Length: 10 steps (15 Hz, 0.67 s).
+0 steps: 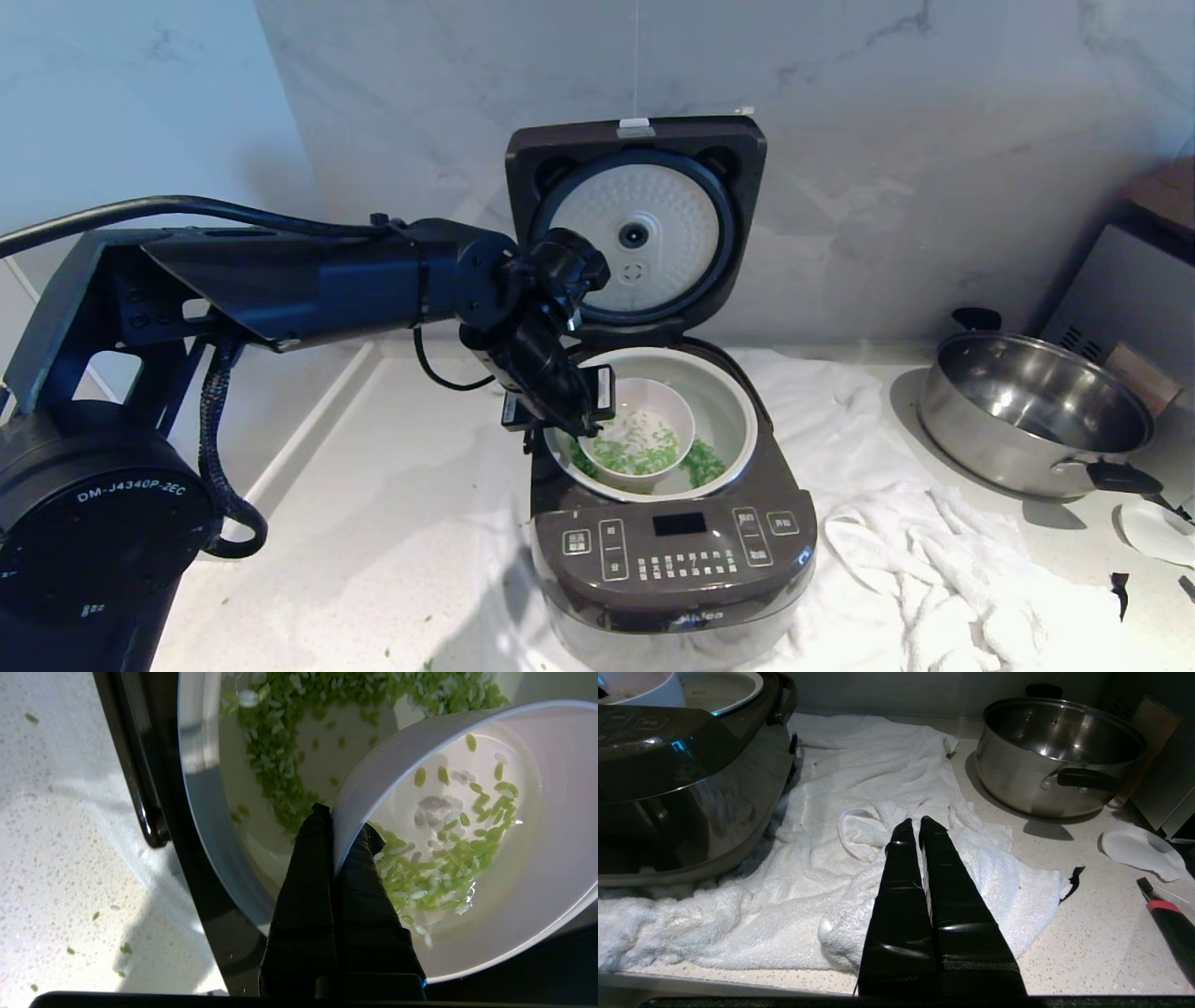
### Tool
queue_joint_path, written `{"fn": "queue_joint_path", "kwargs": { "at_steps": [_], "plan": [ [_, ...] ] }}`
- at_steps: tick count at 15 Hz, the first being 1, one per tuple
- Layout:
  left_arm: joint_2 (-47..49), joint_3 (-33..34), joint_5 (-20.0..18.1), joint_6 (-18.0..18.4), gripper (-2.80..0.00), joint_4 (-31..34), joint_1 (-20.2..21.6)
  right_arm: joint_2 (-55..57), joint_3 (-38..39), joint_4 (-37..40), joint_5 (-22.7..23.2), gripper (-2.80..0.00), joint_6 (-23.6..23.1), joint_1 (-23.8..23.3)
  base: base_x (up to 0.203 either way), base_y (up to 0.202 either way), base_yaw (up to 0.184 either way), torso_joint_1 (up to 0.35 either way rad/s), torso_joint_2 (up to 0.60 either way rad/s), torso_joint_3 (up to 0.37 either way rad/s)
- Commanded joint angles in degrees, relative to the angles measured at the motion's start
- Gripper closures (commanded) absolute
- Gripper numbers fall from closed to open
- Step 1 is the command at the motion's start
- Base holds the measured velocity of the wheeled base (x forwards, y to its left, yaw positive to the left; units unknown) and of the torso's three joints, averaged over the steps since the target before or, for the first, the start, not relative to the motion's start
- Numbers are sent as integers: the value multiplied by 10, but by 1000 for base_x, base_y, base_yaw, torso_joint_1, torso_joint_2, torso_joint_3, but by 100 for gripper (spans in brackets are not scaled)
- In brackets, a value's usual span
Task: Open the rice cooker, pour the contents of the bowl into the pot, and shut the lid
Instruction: Pour the water from the bowl into the rice cooker
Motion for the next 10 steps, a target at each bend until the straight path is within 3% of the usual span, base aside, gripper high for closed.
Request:
{"fn": "queue_joint_path", "kwargs": {
  "at_steps": [1,6,10],
  "plan": [
    [4,0,-1,-3,0,-4,0,-1,0,0,1,0,-1,0,0,0,0,0,0,0],
    [25,0,3,-16,0,-44,2,-1,0,0,1,0,-1,0,0,0,0,0,0,0],
    [34,2,50,-21,0,-98,0,-1,0,0,1,0,-1,0,0,0,0,0,0,0]
  ]
}}
